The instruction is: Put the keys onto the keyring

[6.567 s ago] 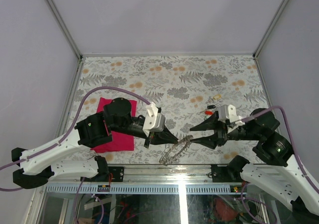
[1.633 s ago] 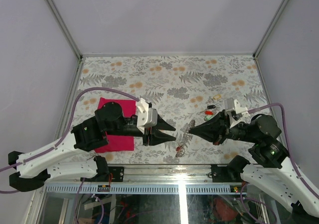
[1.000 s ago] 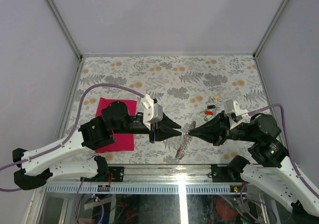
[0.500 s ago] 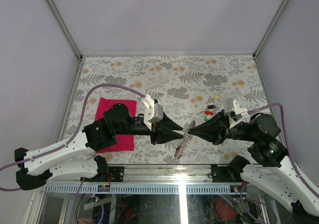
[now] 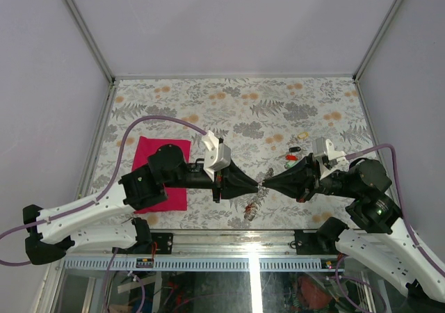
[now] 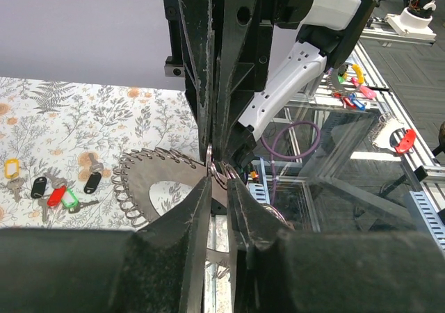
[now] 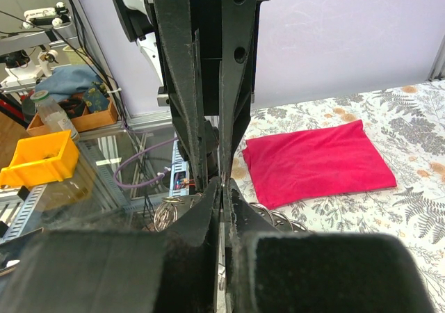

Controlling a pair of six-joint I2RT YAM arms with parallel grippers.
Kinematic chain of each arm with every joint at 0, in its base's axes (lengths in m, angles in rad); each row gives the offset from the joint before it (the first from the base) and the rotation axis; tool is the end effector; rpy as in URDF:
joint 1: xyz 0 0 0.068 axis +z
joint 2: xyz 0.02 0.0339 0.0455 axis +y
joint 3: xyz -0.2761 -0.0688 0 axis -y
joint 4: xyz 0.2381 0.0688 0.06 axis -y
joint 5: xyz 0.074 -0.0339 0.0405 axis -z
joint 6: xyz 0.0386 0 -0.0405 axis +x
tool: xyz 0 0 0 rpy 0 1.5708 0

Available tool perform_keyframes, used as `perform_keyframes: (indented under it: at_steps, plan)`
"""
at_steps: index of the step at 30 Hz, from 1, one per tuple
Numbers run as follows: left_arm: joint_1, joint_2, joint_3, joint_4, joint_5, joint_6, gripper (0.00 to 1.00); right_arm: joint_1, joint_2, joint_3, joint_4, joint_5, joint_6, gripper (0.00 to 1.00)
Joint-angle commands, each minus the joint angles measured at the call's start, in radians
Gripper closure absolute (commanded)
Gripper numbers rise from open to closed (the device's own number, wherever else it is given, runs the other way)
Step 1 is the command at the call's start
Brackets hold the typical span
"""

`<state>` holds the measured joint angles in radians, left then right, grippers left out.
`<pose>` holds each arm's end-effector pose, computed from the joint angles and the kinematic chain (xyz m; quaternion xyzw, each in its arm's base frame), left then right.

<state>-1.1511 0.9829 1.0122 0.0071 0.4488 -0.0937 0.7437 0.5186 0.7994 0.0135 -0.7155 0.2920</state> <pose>0.0710 -0.2003 0.4142 0.4797 0.5035 -0.5346 0.4802 0.0499 0.0803 0.4039 -0.3991 0.4809 0.5537 0.5504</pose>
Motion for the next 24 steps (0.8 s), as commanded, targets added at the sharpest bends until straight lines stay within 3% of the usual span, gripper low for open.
perform_keyframes:
  at_steps: [1,11,24]
  plan:
    - [-0.001,0.007,0.002,0.07,0.018,-0.011,0.85,0.001,-0.013,0.03,0.102,0.025,0.007,1.0]
    - [-0.001,0.019,0.004,0.079,0.021,-0.018,0.97,0.002,-0.017,0.028,0.098,0.024,0.008,1.0]
    - [-0.002,0.031,0.01,0.094,0.02,-0.033,0.89,0.001,-0.017,0.021,0.092,0.028,0.005,1.0]
